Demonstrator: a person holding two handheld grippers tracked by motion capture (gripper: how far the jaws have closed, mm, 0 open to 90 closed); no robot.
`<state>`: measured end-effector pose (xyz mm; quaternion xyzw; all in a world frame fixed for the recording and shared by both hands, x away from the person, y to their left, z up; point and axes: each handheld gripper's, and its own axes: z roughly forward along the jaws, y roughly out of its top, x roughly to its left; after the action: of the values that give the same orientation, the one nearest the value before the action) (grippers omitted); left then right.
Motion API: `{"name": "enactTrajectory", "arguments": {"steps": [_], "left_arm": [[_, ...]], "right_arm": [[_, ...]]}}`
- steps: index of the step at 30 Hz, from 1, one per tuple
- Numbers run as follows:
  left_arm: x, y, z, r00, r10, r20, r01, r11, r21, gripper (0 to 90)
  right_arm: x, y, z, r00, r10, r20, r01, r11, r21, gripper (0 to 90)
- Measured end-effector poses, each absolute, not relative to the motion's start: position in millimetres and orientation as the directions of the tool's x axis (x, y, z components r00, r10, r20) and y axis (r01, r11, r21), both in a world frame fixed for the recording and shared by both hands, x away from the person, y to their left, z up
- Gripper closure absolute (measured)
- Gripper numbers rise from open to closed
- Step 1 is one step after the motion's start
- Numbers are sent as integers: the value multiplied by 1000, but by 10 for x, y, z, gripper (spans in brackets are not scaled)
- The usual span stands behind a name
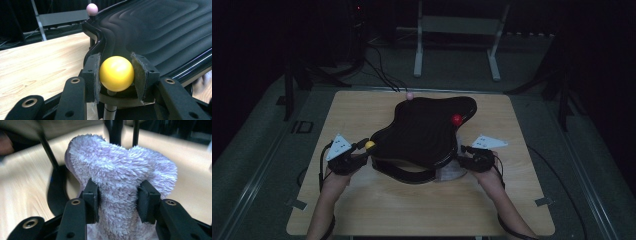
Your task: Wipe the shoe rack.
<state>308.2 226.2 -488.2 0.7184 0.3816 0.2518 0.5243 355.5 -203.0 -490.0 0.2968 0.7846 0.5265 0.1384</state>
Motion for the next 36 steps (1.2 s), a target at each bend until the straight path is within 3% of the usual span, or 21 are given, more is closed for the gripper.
{"name": "enactTrajectory", "arguments": {"steps": [4, 7, 8, 11, 20, 25, 26, 27, 33, 36], "left_arm": [[3085, 2264, -4881, 584, 811, -36, 283, -162, 945, 591], [3084, 2261, -4891, 586, 809, -37, 279, -158, 947, 591], [3087, 2263, -4892, 586, 810, -38, 279, -157, 947, 591], [3084, 2247, -4885, 581, 813, -27, 277, -167, 946, 591], [3076, 2243, -4894, 575, 817, -31, 276, -158, 948, 591], [3078, 2250, -4896, 577, 816, -35, 278, -156, 948, 590], [3078, 2250, -4895, 577, 816, -36, 279, -155, 948, 590], [3078, 2248, -4897, 576, 817, -35, 277, -155, 948, 590], [3079, 2249, -4892, 578, 815, -31, 277, -160, 947, 590], [3074, 2237, -4891, 573, 819, -23, 274, -165, 948, 590]], "right_arm": [[3550, -2048, -4648, -796, 601, 76, 246, 206, 947, 537], [3600, -2006, -4497, -803, 593, 53, 207, 195, 959, 572], [3630, -1982, -4517, -798, 600, 59, 225, 205, 952, 620], [3685, -1954, -4635, -802, 589, 95, 268, 213, 940, 646], [3708, -1924, -5125, -783, 609, 123, 346, 263, 901, 649], [3715, -1913, -5451, -774, 622, 116, 407, 348, 845, 653], [3717, -1939, -5521, -773, 617, 148, 417, 318, 851, 652], [3716, -1957, -5538, -769, 615, 172, 428, 296, 854, 652], [3703, -1911, -5336, -775, 625, 94, 406, 379, 832, 622], [3659, -1944, -5217, -772, 627, 105, 380, 324, 866, 572]]}}
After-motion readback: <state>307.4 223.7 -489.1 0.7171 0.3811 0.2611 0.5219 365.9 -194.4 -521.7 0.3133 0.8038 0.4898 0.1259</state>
